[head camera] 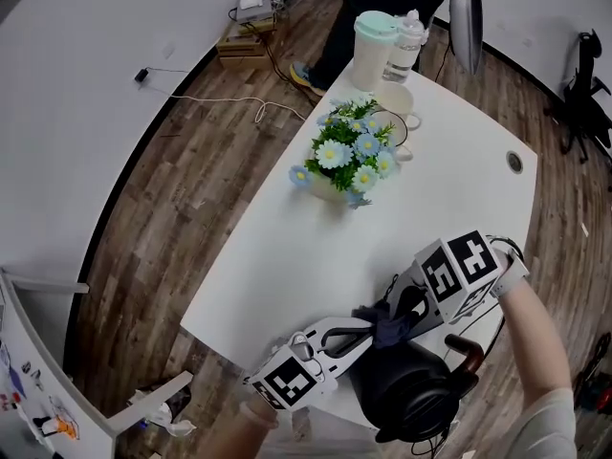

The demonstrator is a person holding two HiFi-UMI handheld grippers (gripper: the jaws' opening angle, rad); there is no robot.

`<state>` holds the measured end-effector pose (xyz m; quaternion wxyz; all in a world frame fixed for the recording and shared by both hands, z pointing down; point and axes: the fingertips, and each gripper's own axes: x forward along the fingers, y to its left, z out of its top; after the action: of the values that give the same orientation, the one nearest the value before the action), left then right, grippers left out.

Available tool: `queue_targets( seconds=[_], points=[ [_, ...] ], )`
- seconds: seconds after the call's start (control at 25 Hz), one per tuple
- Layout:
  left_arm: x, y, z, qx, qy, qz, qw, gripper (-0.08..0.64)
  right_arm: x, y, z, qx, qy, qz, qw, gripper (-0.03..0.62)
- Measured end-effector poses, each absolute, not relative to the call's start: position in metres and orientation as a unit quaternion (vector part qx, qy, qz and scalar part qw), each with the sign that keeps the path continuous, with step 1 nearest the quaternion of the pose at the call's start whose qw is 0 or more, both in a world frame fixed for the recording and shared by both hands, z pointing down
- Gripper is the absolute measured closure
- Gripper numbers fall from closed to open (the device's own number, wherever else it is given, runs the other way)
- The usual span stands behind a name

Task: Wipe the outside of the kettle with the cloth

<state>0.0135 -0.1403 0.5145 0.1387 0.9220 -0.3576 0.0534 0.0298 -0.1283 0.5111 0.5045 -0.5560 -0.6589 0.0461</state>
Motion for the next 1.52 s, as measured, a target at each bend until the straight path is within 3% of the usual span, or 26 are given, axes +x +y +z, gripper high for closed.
queue_targets(
  seconds=[0.16, 0.36, 0.44, 0.72, 0.96, 1.28, 1.52],
  points=[
    [-0.004, -0.146, 0.504, 0.905, -0.405, 0.053, 0.12, 0.554, 0.015, -0.131, 0.494, -0.54, -0.695, -0.012, 0.475, 0.529],
    [-0.048, -0.142, 0.425, 0.885, -0.463, 0.017, 0.054, 0.554, -0.021, -0.126, 0.408, -0.49, -0.758, -0.141, 0.406, 0.529],
    [-0.06, -0.133, 0.396, 0.88, -0.471, -0.015, 0.06, 0.553, -0.031, -0.115, 0.374, -0.446, -0.78, -0.206, 0.388, 0.529],
    [-0.075, -0.097, 0.321, 0.892, -0.425, -0.15, 0.044, 0.554, -0.053, -0.088, 0.3, -0.099, -0.78, -0.447, 0.426, 0.529],
    [-0.06, -0.056, 0.367, 0.894, -0.415, -0.123, 0.112, 0.553, -0.042, -0.026, 0.349, 0.107, -0.699, -0.483, 0.517, 0.529],
    [-0.029, -0.023, 0.451, 0.896, -0.397, -0.03, 0.195, 0.554, -0.009, 0.005, 0.424, 0.185, -0.672, -0.41, 0.588, 0.529],
    [-0.027, 0.002, 0.466, 0.899, -0.383, -0.025, 0.209, 0.553, 0.011, 0.026, 0.483, 0.182, -0.669, -0.375, 0.615, 0.528]
  ],
)
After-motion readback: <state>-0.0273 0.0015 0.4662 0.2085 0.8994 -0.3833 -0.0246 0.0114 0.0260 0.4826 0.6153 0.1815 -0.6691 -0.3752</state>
